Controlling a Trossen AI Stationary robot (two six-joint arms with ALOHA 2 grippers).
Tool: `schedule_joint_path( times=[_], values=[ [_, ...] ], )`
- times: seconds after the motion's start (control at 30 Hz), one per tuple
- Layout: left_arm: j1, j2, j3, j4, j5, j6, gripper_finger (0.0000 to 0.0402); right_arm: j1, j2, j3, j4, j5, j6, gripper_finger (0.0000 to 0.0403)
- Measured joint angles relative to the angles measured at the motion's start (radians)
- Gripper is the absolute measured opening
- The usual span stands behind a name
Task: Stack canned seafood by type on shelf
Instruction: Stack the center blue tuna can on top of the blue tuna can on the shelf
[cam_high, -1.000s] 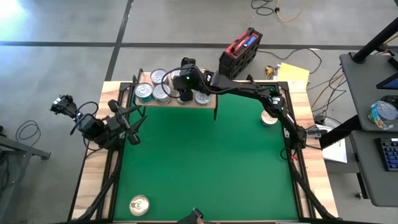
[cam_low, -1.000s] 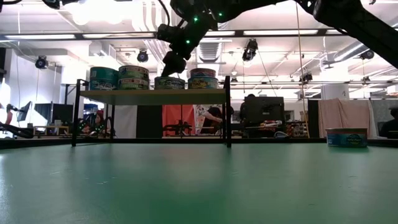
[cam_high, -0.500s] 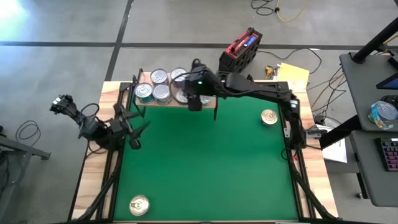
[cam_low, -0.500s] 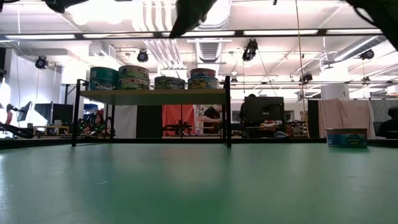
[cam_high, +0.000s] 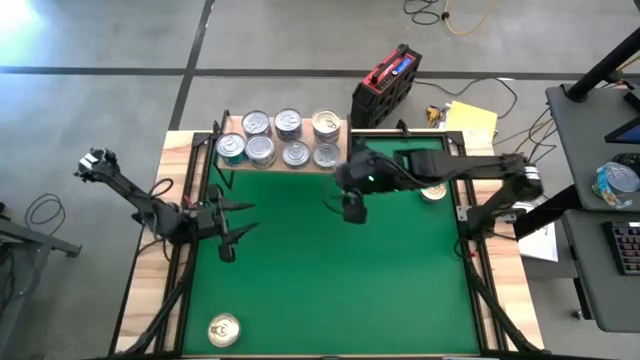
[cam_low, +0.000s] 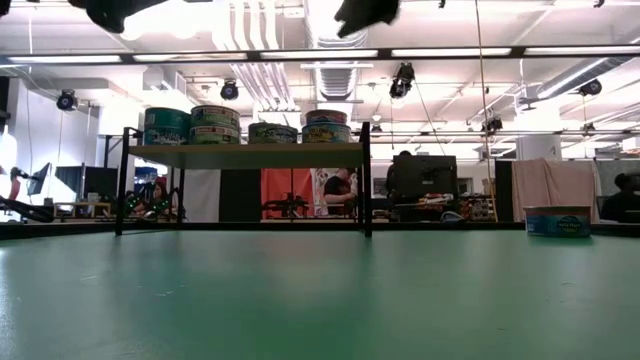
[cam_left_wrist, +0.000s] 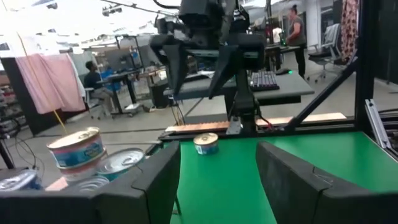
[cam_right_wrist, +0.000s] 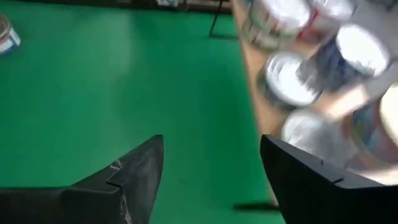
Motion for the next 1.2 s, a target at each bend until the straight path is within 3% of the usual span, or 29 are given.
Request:
schedule_joint_path(
  times=[0.1, 0.37, 0.6, 0.77, 0.97, 1.2],
  values=[
    [0.0, 0.03, 0.002, 0.004, 0.0, -0.025, 0.0194, 0.03, -0.095, -0.141, 0.034, 0.025, 0.089, 0.0242],
    [0.0, 0.109, 0.069, -0.008, -0.009, -0.032, 0.0194, 0.074, -0.308, -0.448, 0.055, 0.219, 0.392, 0.0199],
    [0.0, 0.179, 0.157, -0.078, -0.012, -0.016, 0.0194, 0.072, -0.374, -0.664, 0.052, 0.376, 0.664, 0.0162],
    [0.0, 0.226, 0.204, -0.117, -0.047, -0.004, 0.0194, 0.053, -0.38, -0.735, -0.028, 0.389, 0.86, 0.0131],
    [0.001, 0.265, 0.235, -0.141, -0.137, 0.034, 0.0194, 0.007, -0.379, -0.763, -0.269, 0.393, 1.092, 0.0076],
    [0.002, 0.291, 0.245, -0.145, -0.142, 0.071, 0.0194, -0.092, -0.378, -0.832, -0.312, 0.338, 1.179, 0.0013]
  ],
)
